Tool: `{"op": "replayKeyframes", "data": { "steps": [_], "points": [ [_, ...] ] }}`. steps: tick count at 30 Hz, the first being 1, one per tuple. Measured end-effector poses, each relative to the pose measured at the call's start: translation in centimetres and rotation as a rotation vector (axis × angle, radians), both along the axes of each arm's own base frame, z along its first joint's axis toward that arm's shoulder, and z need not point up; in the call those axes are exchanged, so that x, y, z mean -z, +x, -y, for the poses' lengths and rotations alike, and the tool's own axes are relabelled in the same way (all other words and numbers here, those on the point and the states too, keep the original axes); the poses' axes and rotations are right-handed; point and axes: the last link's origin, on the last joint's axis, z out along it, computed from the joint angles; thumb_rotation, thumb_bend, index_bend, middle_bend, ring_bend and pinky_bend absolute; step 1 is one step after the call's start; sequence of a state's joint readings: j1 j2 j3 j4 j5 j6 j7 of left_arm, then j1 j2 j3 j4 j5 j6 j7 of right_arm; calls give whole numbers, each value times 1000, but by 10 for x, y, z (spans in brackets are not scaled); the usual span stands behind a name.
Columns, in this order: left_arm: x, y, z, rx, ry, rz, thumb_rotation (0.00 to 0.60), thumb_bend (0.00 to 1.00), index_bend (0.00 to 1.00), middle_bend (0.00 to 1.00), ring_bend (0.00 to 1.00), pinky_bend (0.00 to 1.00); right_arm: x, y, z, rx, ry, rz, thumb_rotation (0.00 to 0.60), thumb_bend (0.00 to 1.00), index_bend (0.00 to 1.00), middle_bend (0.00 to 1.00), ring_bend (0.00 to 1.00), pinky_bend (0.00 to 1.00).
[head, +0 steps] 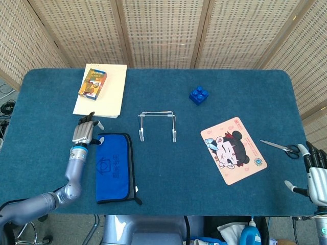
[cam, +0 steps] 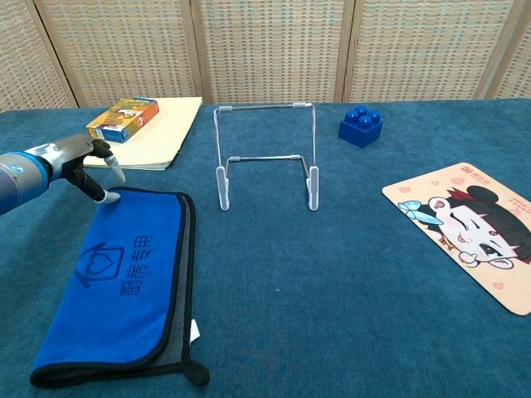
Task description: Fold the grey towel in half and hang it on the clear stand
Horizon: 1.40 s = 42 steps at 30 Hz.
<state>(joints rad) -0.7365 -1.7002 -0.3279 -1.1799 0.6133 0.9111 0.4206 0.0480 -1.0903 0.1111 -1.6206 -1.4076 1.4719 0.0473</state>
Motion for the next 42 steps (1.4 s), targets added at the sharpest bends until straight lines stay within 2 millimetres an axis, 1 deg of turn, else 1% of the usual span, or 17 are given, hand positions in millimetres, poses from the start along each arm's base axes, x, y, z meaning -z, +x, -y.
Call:
{"op": "replayKeyframes", "data": {
  "steps": [7, 13, 28, 32, 36, 38, 40, 42],
  "points": [
    [8, -6, 0, -19, -9, -7, 600, 323, 416, 0, 0, 0, 0, 0, 0, 0, 2, -2, 600, 0, 0, 0, 0, 0],
    [14, -6, 0, -18, -22, -6, 600, 322, 416, 0, 0, 0, 0, 0, 0, 1, 2, -1, 600, 0, 0, 0, 0, 0],
    [17, -9, 1, -33, -64, -28, 600, 336, 422, 0, 0, 0, -1, 1, -1, -1, 1, 1, 600, 0, 0, 0, 0, 0],
    [19, -9, 2, -36, -72, -31, 600, 337, 479, 0, 0, 0, 0, 1, -1, 0, 2, 1, 600, 0, 0, 0, 0, 0],
    [20, -8, 2, -34, -75, -37, 600, 344, 594, 0, 0, 0, 0, 1, -1, -1, 2, 2, 600, 0, 0, 0, 0, 0],
    [20, -8, 3, -34, -73, -35, 600, 366, 653, 0, 0, 0, 0, 1, -1, -1, 2, 2, 600, 0, 0, 0, 0, 0],
    [18, -7, 2, -33, -67, -30, 600, 399, 674, 0, 0, 0, 0, 1, -1, -1, 1, 3, 600, 0, 0, 0, 0, 0],
    [17, -6, 2, -32, -59, -28, 600, 407, 672, 0, 0, 0, -1, 1, -1, -1, 0, 3, 600, 0, 0, 0, 0, 0]
  ]
}}
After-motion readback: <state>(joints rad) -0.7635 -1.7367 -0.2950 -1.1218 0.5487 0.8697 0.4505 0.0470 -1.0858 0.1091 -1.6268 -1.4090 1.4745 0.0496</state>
